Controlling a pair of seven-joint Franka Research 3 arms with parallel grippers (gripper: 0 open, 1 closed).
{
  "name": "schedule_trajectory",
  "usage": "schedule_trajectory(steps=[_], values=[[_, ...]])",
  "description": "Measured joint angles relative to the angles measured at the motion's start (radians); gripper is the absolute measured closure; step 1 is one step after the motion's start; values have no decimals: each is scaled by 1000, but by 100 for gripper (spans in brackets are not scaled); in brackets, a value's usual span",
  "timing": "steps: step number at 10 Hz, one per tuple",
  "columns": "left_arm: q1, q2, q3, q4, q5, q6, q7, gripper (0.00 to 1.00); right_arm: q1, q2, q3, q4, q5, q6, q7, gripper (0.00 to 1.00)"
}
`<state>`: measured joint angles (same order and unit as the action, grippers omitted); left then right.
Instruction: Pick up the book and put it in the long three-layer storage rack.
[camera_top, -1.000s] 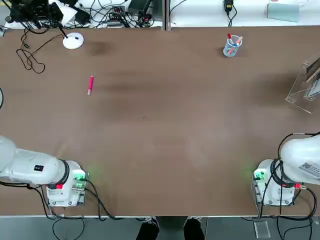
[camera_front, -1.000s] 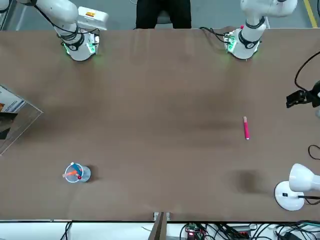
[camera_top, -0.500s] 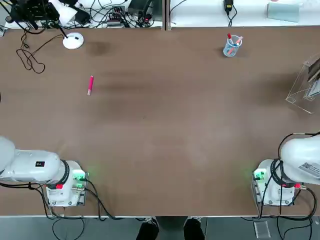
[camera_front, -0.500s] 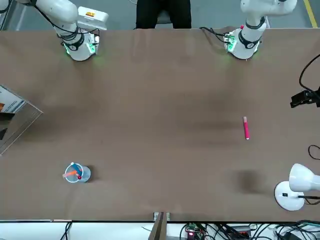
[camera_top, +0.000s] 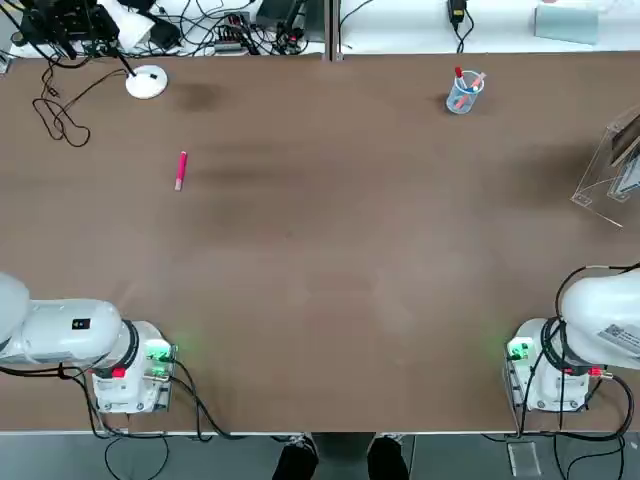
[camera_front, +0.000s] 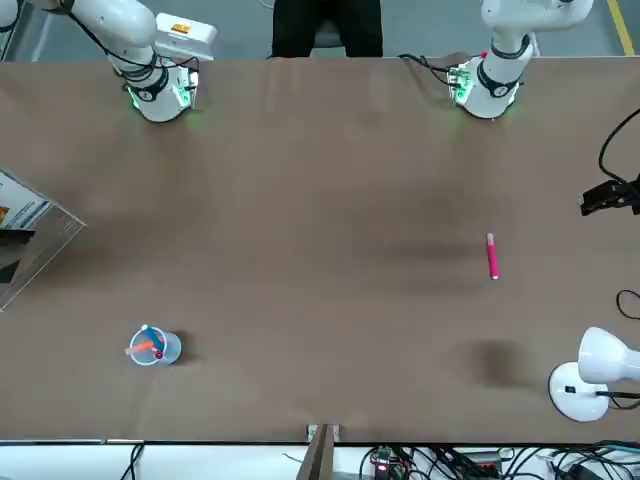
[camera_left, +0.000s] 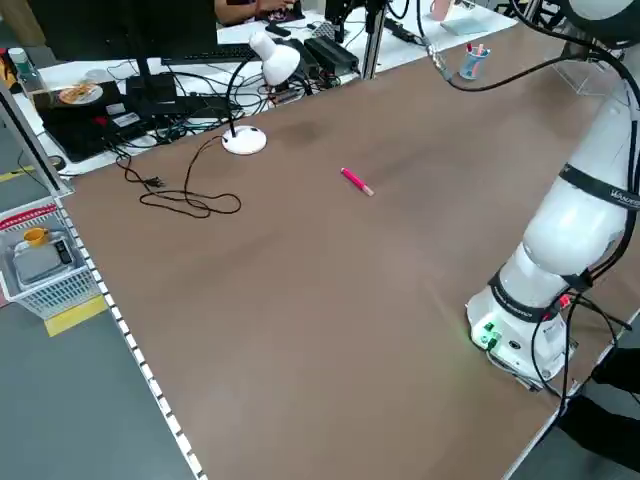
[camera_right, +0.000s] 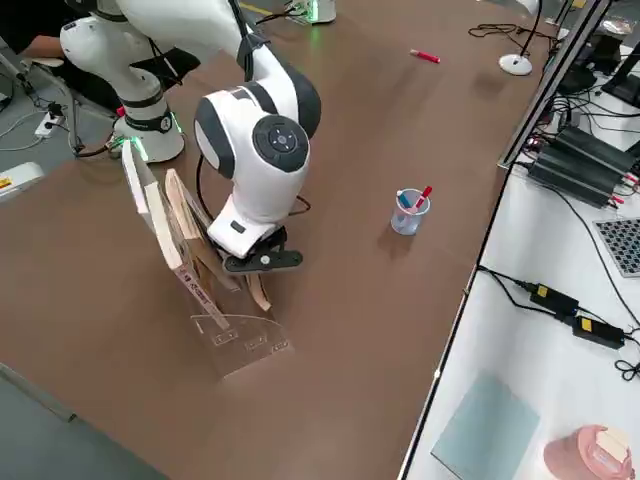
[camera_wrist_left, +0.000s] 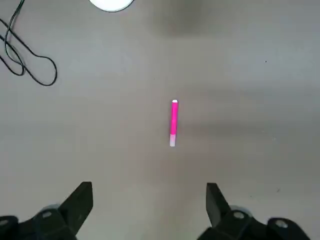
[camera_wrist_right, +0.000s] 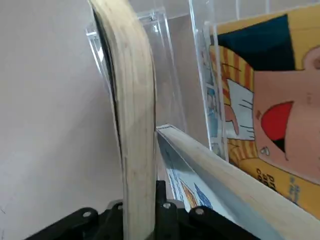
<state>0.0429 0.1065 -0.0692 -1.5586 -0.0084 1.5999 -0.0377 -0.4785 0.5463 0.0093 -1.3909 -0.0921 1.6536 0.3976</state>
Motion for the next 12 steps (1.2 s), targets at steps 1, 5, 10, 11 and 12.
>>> schedule_trajectory(steps=[1, 5, 10, 11, 12], values=[[0, 1, 0, 0, 0, 0, 0, 0, 0, 3, 0, 0, 0, 4, 0, 85], [1, 1, 0, 0, 0, 0, 4, 0, 3, 14, 3, -1, 0, 46, 0, 85], [8, 1, 0, 0, 0, 0, 37, 0, 7, 24, 5, -12, -1, 89, 2, 85], [9, 1, 1, 0, 0, 0, 38, 0, 8, 24, 6, -12, -1, 91, 4, 85], [9, 1, 1, 0, 0, 0, 38, 0, 10, 24, 6, -12, -1, 95, 5, 85]])
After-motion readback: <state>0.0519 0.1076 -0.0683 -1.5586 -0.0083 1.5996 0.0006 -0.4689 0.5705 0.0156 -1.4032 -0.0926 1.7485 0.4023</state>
